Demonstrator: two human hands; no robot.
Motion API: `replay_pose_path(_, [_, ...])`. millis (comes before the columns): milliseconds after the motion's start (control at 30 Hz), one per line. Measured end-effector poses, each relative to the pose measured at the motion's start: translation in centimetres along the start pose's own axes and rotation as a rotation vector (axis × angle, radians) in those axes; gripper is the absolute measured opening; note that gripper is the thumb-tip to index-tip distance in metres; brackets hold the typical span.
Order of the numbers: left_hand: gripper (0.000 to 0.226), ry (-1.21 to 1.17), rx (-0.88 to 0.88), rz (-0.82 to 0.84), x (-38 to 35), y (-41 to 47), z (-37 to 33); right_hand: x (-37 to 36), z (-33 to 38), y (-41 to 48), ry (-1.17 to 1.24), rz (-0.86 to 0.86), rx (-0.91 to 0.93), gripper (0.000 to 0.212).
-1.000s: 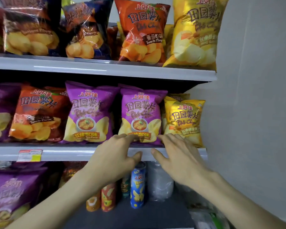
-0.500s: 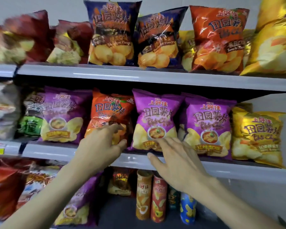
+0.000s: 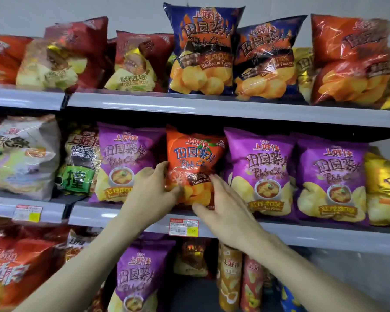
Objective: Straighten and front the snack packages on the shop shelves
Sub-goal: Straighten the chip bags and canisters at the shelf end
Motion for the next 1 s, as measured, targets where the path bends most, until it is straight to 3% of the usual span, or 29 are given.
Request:
replay_pose_path(100, [0.057,-0.088,-0.039,-0.188,2.5,0.3,1.3,-1.3,-0.6,1.8,0.182,0.023,-0.154,0.104])
replay_pose_path(233, [0.078,0.010,-0.046,-0.531,7.6,1.0,4.2,-2.4,-0.7,3.5,0.335,0.049,-0.315,0.117])
replay_pose_path(367, [0.130,0.035,0.156,-0.495,7.8,1.7,7.5,-2.9,-0.6,4.5,0.446,-0.002,-0.399,0.130])
replay_pose_path(500, [0.151,-0.214,0.293,-0.392,6.8,2.2,10.3,-3.0,-0.2,4.6,0.506,-0.046,-0.408,0.134])
replay_pose_path(600, [0.149,-0.273,0.265,-0.452,7.7,1.8,10.8,-3.3,-0.3,4.6,0.528,-0.056,-0.403,0.137])
replay_pose_path(800, [0.133,-0.473,0.154,-0.731,11.0,-0.5,11.6,-3.9,-0.7,5.2,0.525,-0.097,-0.377,0.142])
replay_pose_path(1000, [0.127,-0.512,0.103,-0.821,14.0,-3.0,13.2,-4.7,1.6,5.9,0.536,-0.146,-0.303,0.140])
Point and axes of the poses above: each hand's wrist, its own y-axis towards the middle knuckle, its own x-axis out of the back of the hand, z = x × y, the point moved 8 cm from there along y, towards the middle knuckle, and after that the axes turned 11 degrees about -y, right-handed, at the moved point
